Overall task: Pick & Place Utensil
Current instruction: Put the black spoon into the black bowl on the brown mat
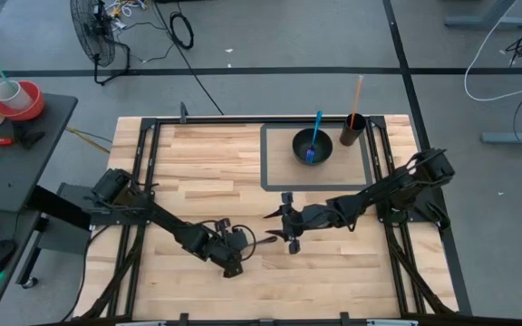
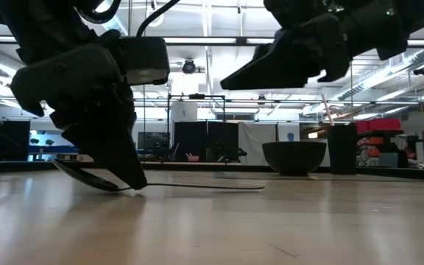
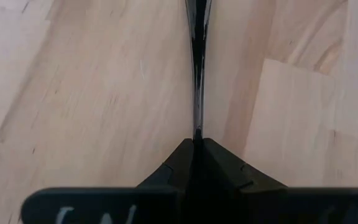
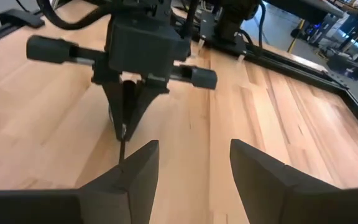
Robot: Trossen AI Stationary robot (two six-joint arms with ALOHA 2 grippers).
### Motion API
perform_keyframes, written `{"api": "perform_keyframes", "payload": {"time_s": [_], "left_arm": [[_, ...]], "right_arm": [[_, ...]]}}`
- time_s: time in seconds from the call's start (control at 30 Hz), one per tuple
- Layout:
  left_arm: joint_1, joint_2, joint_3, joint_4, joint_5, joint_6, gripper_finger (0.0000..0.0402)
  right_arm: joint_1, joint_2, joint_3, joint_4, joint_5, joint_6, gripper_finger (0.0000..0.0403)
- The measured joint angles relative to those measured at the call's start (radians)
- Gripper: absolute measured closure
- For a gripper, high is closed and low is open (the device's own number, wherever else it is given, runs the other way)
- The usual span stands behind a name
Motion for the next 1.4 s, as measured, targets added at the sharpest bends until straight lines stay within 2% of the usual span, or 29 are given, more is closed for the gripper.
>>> {"api": "perform_keyframes", "payload": {"time_s": [0.13, 0.23, 0.4, 0.57, 0.77, 1.23, 1.3, 1.4], "left_arm": [[0.000, -0.004, 0.000, -0.001, 0.007, 0.009, 0.0354], [0.000, -0.004, 0.000, 0.001, 0.020, 0.010, 0.0324], [0.000, -0.004, 0.000, 0.022, -0.016, 0.014, 0.0261], [0.002, 0.003, -0.001, 0.017, 0.013, 0.017, 0.0236], [0.003, 0.020, 0.001, 0.023, 0.012, 0.016, 0.0262], [0.010, 0.042, 0.002, 0.022, -0.051, 0.021, 0.0389], [0.010, 0.035, 0.001, 0.021, -0.053, 0.031, 0.0390], [0.008, 0.007, -0.002, -0.017, -0.068, 0.031, 0.0381]], "right_arm": [[0.000, 0.002, 0.031, -0.054, -0.007, 0.000, 0.0201], [0.000, 0.002, 0.044, -0.061, -0.007, 0.000, 0.0201], [0.009, -0.004, 0.051, -0.076, -0.007, 0.000, 0.0201], [0.030, -0.034, 0.051, -0.121, 0.028, 0.000, 0.0201], [0.033, -0.042, 0.051, -0.123, 0.030, 0.000, 0.0201], [0.050, -0.056, 0.051, -0.159, 0.031, -0.001, 0.0201], [0.066, -0.082, 0.051, -0.209, 0.071, -0.002, 0.0201], [0.099, -0.141, 0.051, -0.296, 0.189, 0.019, 0.0201]]}}
